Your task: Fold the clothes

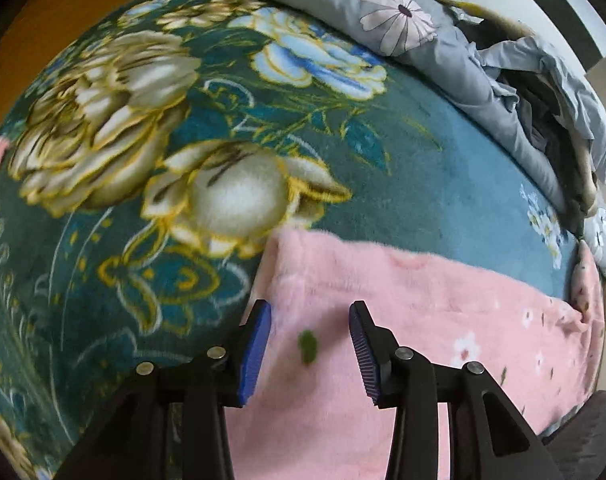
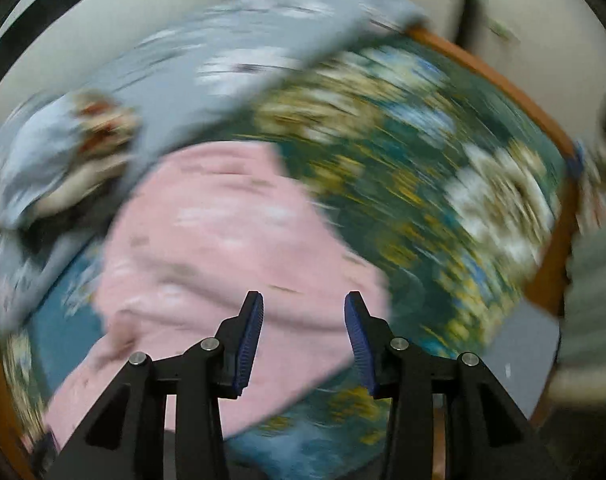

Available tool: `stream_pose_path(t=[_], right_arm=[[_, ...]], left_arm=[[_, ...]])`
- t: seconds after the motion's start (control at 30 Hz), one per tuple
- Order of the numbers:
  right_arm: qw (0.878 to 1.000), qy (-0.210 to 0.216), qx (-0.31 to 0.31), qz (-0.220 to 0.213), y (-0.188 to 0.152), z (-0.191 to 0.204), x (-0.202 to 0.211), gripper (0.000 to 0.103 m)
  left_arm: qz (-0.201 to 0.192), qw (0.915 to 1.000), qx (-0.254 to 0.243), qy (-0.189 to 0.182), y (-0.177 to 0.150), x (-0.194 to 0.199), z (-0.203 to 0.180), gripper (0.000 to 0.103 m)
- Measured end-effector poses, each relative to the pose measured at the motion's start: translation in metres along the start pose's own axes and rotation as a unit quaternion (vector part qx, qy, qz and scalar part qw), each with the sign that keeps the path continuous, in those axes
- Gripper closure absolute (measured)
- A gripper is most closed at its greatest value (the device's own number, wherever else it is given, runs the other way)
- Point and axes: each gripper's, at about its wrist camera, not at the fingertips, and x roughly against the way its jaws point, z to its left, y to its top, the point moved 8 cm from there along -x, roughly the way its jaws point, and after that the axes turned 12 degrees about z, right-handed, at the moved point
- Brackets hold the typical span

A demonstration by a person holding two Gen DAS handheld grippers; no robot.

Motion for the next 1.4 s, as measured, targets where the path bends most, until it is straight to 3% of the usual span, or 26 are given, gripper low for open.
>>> stream_pose_path(t=[0.13,0.27,0.33,0.37,0.4,0.47,0.57,0.67,0.73,0.83,0.9,0.93,1.0,1.07,1.17,1.3,1.4], right_arm=[[0.993,0.044,0.104,0.019,0.000,0.106,-0.006,0.060],[0.975,0.089,0.196,0.056,-0.015,0.207,-0.028,0.060],[0.965,0.091,0.230,0.081,-0.028,0.246,-0.048,0.060],[0.961,0.085,0.249,0.092,-0.035,0.262,-0.058,0.060],[0.954,0.077,0.270,0.103,-0.044,0.277,-0.069,0.060],[0.935,0.057,0.324,0.135,-0.068,0.306,-0.095,0.060],[0.898,0.016,0.409,0.160,-0.095,0.333,-0.123,0.060],[0.863,-0.035,0.480,0.154,-0.105,0.345,-0.142,0.060],[0.829,-0.079,0.533,0.147,-0.109,0.348,-0.157,0.060],[0.795,-0.124,0.576,0.141,-0.109,0.344,-0.173,0.060],[0.782,-0.140,0.591,0.139,-0.110,0.341,-0.181,0.073],[0.780,-0.141,0.593,0.142,-0.111,0.340,-0.184,0.077],[0.774,-0.149,0.598,0.143,-0.111,0.336,-0.190,0.096],[0.772,-0.146,0.603,0.140,-0.112,0.334,-0.188,0.103],[0.774,-0.122,0.607,0.131,-0.113,0.331,-0.173,0.103],[0.792,-0.043,0.597,0.122,-0.107,0.317,-0.120,0.103],[0.809,-0.050,0.577,0.101,-0.079,0.317,-0.111,0.103]], left_arm=[[-0.007,0.9998,-0.020,0.005,0.005,0.002,0.001,0.058],[-0.001,0.9991,-0.036,-0.021,0.004,-0.001,-0.004,0.061],[0.003,0.9984,-0.045,-0.033,0.004,-0.002,-0.007,0.061],[0.003,0.9980,-0.052,-0.036,0.004,-0.002,-0.009,0.067],[0.003,0.9976,-0.061,-0.033,0.003,-0.003,-0.011,0.082],[-0.002,0.9967,-0.079,-0.022,0.003,-0.002,-0.016,0.092],[-0.014,0.9942,-0.106,-0.010,0.003,0.006,-0.023,0.096],[-0.034,0.9920,-0.119,-0.023,0.006,0.021,-0.029,0.096],[-0.040,0.9917,-0.119,-0.030,0.009,0.027,-0.029,0.096],[-0.041,0.9919,-0.116,-0.032,0.011,0.032,-0.025,0.096],[-0.042,0.9924,-0.108,-0.042,0.010,0.033,-0.022,0.096],[-0.042,0.9927,-0.103,-0.047,0.010,0.033,-0.020,0.096],[-0.042,0.9932,-0.095,-0.051,0.010,0.032,-0.018,0.096],[-0.049,0.9934,-0.087,-0.056,0.009,0.035,-0.017,0.097],[-0.070,0.9929,-0.063,-0.073,0.003,0.051,-0.014,0.098],[-0.109,0.9862,-0.029,-0.121,-0.014,0.097,-0.009,0.098],[-0.114,0.9866,-0.031,-0.113,0.010,0.094,-0.011,0.098]])
